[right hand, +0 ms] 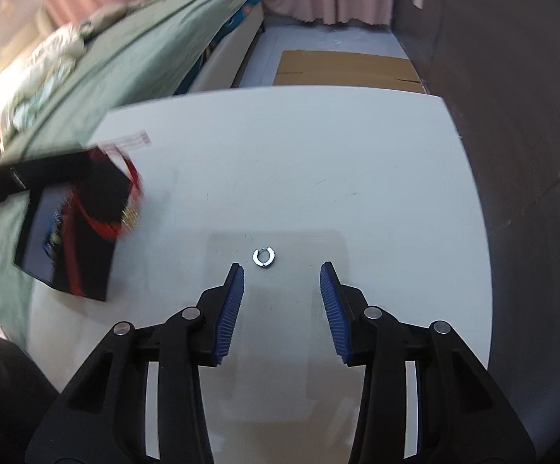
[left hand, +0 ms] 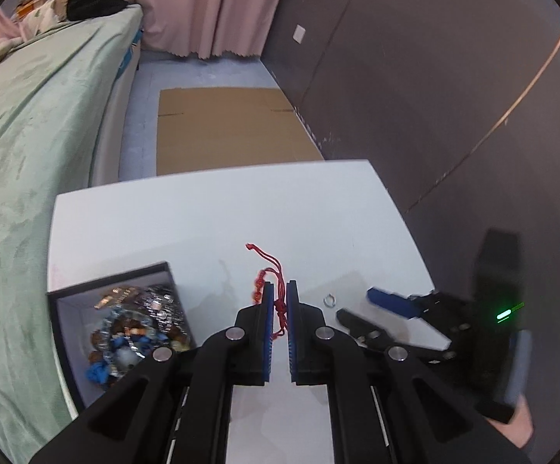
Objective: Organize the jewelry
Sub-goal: 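Drop the red bracelet in the box with left gripper while right gripper grasps the ring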
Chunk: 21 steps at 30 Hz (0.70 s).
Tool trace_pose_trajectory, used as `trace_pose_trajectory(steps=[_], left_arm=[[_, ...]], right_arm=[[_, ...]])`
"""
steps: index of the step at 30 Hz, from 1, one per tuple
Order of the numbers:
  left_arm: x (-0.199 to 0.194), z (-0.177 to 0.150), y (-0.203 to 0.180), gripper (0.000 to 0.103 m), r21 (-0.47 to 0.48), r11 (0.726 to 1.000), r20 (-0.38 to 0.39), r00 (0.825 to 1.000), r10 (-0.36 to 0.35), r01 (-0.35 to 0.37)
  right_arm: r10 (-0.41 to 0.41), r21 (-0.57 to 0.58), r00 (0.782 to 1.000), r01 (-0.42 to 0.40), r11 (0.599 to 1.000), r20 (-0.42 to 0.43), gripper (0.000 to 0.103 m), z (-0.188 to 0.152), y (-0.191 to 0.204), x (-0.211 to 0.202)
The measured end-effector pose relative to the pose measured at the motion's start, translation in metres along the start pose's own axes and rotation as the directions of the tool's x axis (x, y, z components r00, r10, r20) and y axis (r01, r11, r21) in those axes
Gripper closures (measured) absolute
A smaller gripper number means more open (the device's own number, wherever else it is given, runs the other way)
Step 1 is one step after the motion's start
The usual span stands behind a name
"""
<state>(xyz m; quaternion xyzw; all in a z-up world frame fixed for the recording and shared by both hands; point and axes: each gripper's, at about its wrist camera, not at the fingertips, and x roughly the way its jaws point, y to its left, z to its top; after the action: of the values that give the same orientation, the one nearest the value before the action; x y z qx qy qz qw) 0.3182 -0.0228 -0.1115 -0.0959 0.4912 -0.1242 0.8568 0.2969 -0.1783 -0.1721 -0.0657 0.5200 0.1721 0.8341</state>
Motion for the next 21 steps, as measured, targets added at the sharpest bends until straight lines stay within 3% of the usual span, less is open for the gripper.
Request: trace_pose_trajectory(steps=[12,14,17,21], left_arm=[[-0.049,-0.002,0.040,0.099,-0.096,0.995,0.075,0.997,-0.012,0.019],[-0.055,-0.006,0.049,0.099,-0.115,0.993,0.085,0.996,-0.010,0.020],[-0.065,-0.010,0.064,0.099,-0.151,0.988,0.101,0.995,-0.001,0.016],[-0.073,-0.018,0.081,0.098,-0.189,0.982,0.102,0.995,0.008,0.011]], right_arm=[[-0.057,-0.115,0.998,0.057,0.992,0.001,0.065,0.005,0.019,0.023],[-0.059,-0.123,0.998,0.058,0.991,0.001,0.071,0.005,0.022,0.024],[-0.044,-0.143,0.999,0.044,0.989,-0.002,0.089,0.004,0.028,0.024],[-0.042,-0.141,0.999,0.041,0.989,-0.005,0.090,0.003,0.029,0.024]])
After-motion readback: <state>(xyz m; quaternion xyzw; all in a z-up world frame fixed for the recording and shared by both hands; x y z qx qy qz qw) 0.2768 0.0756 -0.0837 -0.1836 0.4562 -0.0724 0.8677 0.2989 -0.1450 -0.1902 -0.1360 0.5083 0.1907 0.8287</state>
